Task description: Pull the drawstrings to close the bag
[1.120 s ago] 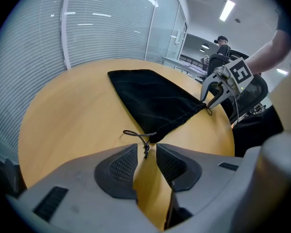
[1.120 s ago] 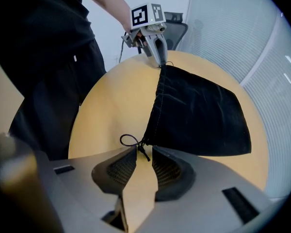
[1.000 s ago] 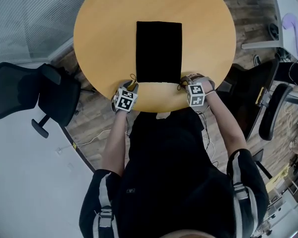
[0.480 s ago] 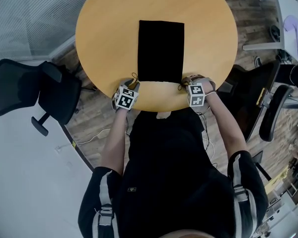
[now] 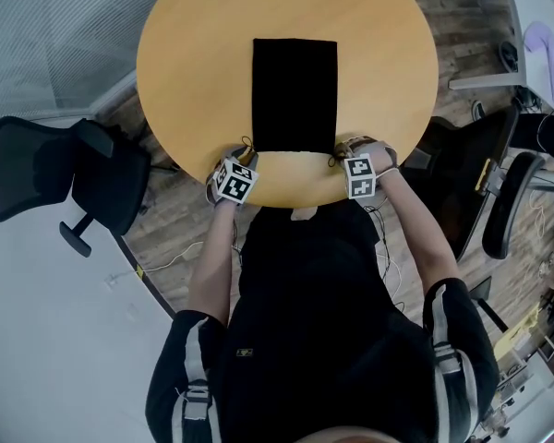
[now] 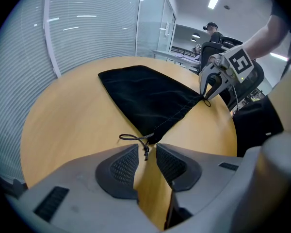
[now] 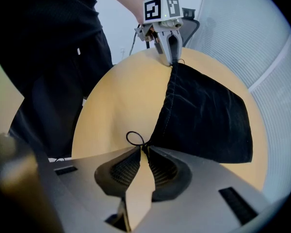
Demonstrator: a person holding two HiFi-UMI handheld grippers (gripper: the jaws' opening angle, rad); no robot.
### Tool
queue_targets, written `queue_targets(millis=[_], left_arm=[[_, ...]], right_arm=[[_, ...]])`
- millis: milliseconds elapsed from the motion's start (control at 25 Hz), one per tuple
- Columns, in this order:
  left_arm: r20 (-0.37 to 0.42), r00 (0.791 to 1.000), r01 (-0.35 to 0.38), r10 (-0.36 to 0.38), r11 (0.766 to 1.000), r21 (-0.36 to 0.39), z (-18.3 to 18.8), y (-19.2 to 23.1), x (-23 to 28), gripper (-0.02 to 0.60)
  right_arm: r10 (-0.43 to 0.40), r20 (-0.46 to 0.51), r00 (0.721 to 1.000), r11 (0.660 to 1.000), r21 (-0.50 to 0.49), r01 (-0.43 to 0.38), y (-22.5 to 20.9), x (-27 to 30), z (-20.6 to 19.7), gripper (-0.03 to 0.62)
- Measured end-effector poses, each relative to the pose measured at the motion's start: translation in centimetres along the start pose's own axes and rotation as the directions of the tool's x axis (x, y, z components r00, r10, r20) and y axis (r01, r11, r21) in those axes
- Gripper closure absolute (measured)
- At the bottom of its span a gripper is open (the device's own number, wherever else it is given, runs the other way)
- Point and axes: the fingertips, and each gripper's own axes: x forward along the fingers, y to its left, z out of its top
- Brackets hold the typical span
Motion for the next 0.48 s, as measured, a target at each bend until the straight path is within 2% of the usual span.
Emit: queue_targets(millis=[320,480], left_arm=[[-0.040,0.999,-0.011,0.015,0.996,0.090,0.09,-0.03,0.29,0.482],[-0.057,0.998,0.012,-0.007,0.995,0.096,0.19,-0.07,0.35,0.482]], right_arm=[[0.008,-0.008,1.000,1.000,0.012,-0.008,0.06,0.15,0.13,0.499],[0.008,-0.018,1.000,0.999,0.032,-0.007,0.07,0.20,0.07,0.505]])
